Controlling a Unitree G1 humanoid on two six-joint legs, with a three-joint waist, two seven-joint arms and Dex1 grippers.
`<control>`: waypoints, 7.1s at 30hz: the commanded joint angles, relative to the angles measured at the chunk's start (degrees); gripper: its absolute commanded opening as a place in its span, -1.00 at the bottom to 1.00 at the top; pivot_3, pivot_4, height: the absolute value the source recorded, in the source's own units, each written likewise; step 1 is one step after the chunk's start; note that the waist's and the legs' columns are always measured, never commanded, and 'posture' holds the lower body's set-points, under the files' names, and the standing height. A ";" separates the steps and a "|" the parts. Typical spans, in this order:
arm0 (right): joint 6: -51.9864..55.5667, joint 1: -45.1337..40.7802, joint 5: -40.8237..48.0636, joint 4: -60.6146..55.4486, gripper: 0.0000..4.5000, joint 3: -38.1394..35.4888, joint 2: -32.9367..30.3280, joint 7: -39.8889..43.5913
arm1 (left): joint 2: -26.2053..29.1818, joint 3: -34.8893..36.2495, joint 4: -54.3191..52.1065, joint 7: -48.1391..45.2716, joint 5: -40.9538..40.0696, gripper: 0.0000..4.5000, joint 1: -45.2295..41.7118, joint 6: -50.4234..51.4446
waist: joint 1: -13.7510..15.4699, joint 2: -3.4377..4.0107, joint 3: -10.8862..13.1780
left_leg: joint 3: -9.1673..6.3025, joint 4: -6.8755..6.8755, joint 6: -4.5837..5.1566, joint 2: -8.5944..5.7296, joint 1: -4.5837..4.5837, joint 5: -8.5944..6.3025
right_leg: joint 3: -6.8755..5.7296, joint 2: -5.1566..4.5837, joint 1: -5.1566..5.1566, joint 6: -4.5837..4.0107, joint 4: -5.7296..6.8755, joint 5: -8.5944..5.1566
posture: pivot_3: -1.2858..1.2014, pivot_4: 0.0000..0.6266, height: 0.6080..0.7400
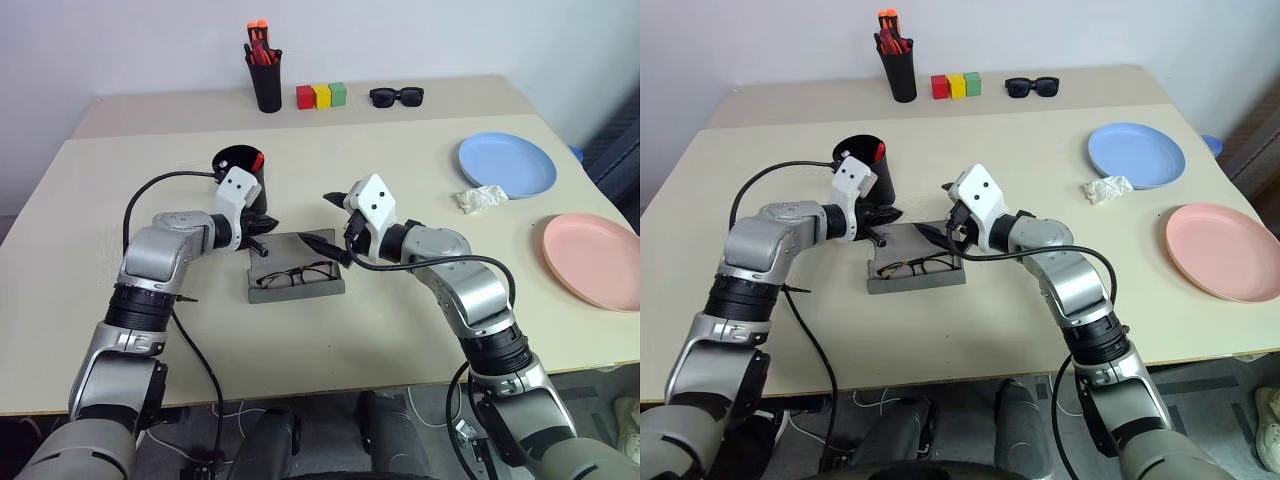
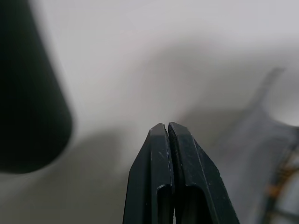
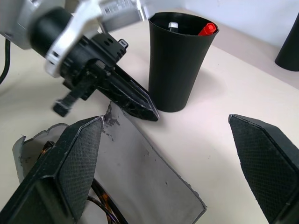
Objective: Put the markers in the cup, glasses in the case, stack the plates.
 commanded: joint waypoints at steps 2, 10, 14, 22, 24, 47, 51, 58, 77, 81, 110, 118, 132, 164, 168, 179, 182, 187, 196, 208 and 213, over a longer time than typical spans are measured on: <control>-1.20 -1.01 -0.10 -1.30 0.96 -0.46 0.61 -0.51 | 0.86 -0.03 -0.30 -1.34 -0.02 -0.99 -0.24 0.59 | -0.01 0.00 0.00 | 0.00 0.00 0.00 0.00 -0.01 0.00 | 0.00 0.00 0.00 0.00 0.00 0.00 | 0.03 -0.52 1.00; -1.60 -1.00 -0.56 -1.31 0.96 -0.43 0.54 -0.81 | 2.22 -0.01 -6.20 -6.15 -4.46 -0.99 1.04 8.66 | -0.08 0.00 0.00 | 0.00 0.00 0.01 0.00 0.00 0.00 | 0.00 0.00 0.00 0.00 0.01 0.00 | 0.03 -0.52 1.00; -2.04 -1.32 -1.03 -0.73 0.96 -0.40 0.78 -1.07 | 3.99 0.03 -10.70 -8.94 -8.68 -0.99 2.42 15.24 | -0.13 0.00 0.00 | 0.00 0.00 0.01 0.00 0.00 0.00 | 0.00 0.00 0.00 0.00 0.01 0.00 | 0.03 -0.52 1.00; -2.77 -1.93 -2.00 0.67 0.96 -1.05 0.98 -1.80 | 9.15 -2.63 -19.73 -12.60 -13.26 -0.99 7.73 19.80 | -0.24 0.00 0.00 | 0.00 -0.02 0.01 0.01 0.01 -0.01 | 0.01 0.01 -0.01 0.00 0.03 -0.01 | 0.03 -0.52 1.00; -3.04 -2.12 -2.34 1.20 0.96 -1.31 1.00 -2.27 | 9.52 -2.80 -20.84 -12.33 -13.24 -0.99 8.22 19.08 | 0.00 0.00 0.00 | 0.00 -0.01 0.01 0.01 0.01 0.00 | 0.00 0.01 -0.01 0.00 0.03 -0.01 | 0.03 -0.52 1.00; 4.05 5.30 -0.90 8.49 0.96 -26.37 -22.67 -5.74 | 4.80 8.20 -20.40 -16.45 -16.55 0.98 8.78 -9.72 | 0.11 0.01 0.01 | 0.11 -0.01 0.05 0.01 -0.04 -0.02 | 0.02 -0.03 0.03 -0.03 -0.10 0.01 | 0.03 -0.52 1.00; 9.16 10.20 -3.41 11.34 0.96 -30.45 -27.95 -8.98 | 2.77 9.42 -19.13 -18.63 -19.15 0.98 7.97 -13.55 | 0.29 0.01 0.01 | 0.14 0.00 0.07 0.02 -0.01 -0.03 | 0.03 -0.03 0.10 -0.03 -0.11 0.01 | 0.03 -0.52 1.00; 13.59 14.98 -3.36 14.78 0.96 -33.21 -28.95 -11.59 | 1.14 9.52 -17.80 -22.04 -20.41 0.98 8.05 -18.97 | -0.04 0.04 -0.01 | 0.22 0.04 0.10 0.02 0.06 -0.04 | 0.09 -0.04 0.18 -0.02 -0.17 0.01 | 0.03 -0.52 1.00; 3.74 9.74 -5.32 25.48 -0.97 -32.67 -28.99 -18.11 | 2.78 10.69 -16.83 -20.91 -22.60 1.00 9.08 -17.14 | 0.23 0.02 -0.04 | 0.22 0.12 0.13 0.02 0.12 -0.06 | 0.09 -0.04 0.33 0.00 -0.22 0.01 | 0.03 -0.52 1.00; -5.56 2.54 -6.91 31.76 -0.97 -28.40 -28.29 -16.22 | 0.43 10.20 -15.74 -17.60 -20.50 1.00 8.14 -19.81 | -0.28 0.04 -0.02 | 0.26 0.12 0.13 0.02 0.15 -0.05 | 0.10 -0.03 0.33 0.01 -0.22 0.01 | 0.03 -0.52 1.00; -36.32 -30.40 -11.80 78.91 0.54 -19.98 -18.92 -9.84 | -1.16 11.32 -23.79 -8.51 -24.00 1.00 11.94 -15.84 | -1.36 0.04 0.00 | 0.22 0.02 0.02 0.01 0.03 0.00 | 0.12 -0.02 0.16 -0.01 -0.21 0.02 | 0.03 -0.52 1.00; -30.65 -19.86 -9.42 64.90 0.54 -19.89 -19.08 -1.93 | -1.38 10.59 -22.03 -9.73 -23.26 1.00 10.79 -16.69 | -1.51 0.04 -0.01 | 0.22 0.02 0.03 0.01 0.04 -0.01 | 0.12 -0.02 0.15 -0.01 -0.19 0.03 | 0.03 -0.52 1.00; -31.60 -20.32 -12.66 73.59 -0.49 -17.86 -16.37 -7.99 | -0.43 10.72 -21.99 -10.21 -22.25 1.00 11.14 -16.84 | -1.69 0.04 -0.01 | 0.24 0.03 0.03 0.01 0.07 0.00 | 0.15 -0.02 0.15 -0.01 -0.16 0.03 | 0.03 -0.52 1.00; -42.52 -27.85 0.05 70.33 0.29 -27.71 -14.27 0.92 | 0.64 12.79 -26.09 -7.20 -22.54 1.00 15.06 -17.21 | -1.94 0.05 0.00 | 0.26 0.02 0.10 0.02 0.07 -0.04 | 0.17 0.01 0.15 -0.01 -0.18 0.03 | 0.03 -0.52 1.00; -32.33 -16.23 8.93 46.01 0.29 -24.32 -12.57 18.22 | 1.90 14.32 -26.56 -7.58 -22.05 1.00 17.02 -19.73 | -1.51 0.07 -0.01 | 0.18 0.00 0.10 0.06 0.07 -0.05 | 0.16 0.05 0.14 -0.01 -0.16 0.03 | 0.03 -0.52 1.00; -0.66 6.54 28.11 -4.31 0.68 -14.77 -15.97 26.82 | 8.35 19.87 -31.35 -11.86 -24.37 1.00 30.26 -21.20 | -1.06 0.08 -0.01 | 0.15 0.04 0.14 0.05 0.11 -0.08 | 0.15 -0.01 0.11 0.00 -0.02 0.02 | 0.03 -0.52 1.00; -3.57 7.83 26.37 -5.16 0.99 -14.99 -17.48 29.30 | 8.28 20.01 -32.77 -11.79 -24.66 1.00 32.37 -21.34 | -0.60 0.08 -0.01 | 0.17 0.10 0.14 0.05 0.10 -0.07 | 0.15 -0.01 0.14 -0.01 -0.02 0.02 | 0.03 -0.52 1.00; -6.54 9.13 23.52 -7.25 0.99 -14.78 -19.42 28.77 | 10.29 20.30 -31.79 -16.92 -24.67 1.00 35.92 -23.07 | 0.19 0.08 -0.01 | 0.22 0.12 0.14 0.05 0.10 -0.08 | 0.15 -0.02 0.13 -0.01 -0.04 0.02 | 0.03 -0.52 1.00; -7.96 14.10 20.11 -10.81 0.99 -16.06 -22.81 25.16 | 13.41 19.73 -25.12 -27.12 -24.10 1.00 36.59 -26.83 | 0.30 0.07 0.00 | 0.23 0.10 0.15 0.05 0.09 -0.08 | 0.14 -0.01 0.14 -0.02 -0.06 0.01 | 0.03 -0.52 1.00; -7.50 11.46 19.42 -8.89 0.99 -14.54 -22.17 22.88 | 10.58 16.71 -22.87 -27.53 -21.39 1.00 33.29 -31.65 | 0.25 0.07 0.00 | 0.23 0.12 0.15 0.07 0.09 -0.08 | 0.14 -0.02 0.16 -0.01 -0.10 0.01 | 0.03 -0.52 1.00; -10.33 9.57 17.42 -5.94 0.99 -12.17 -20.76 24.12 | 10.70 18.47 -22.43 -26.11 -21.43 1.00 32.93 -32.87 | 0.24 0.06 -0.01 | 0.23 0.12 0.15 0.07 0.08 -0.08 | 0.14 -0.02 0.16 -0.01 -0.11 0.01 | 0.03 -0.52 1.00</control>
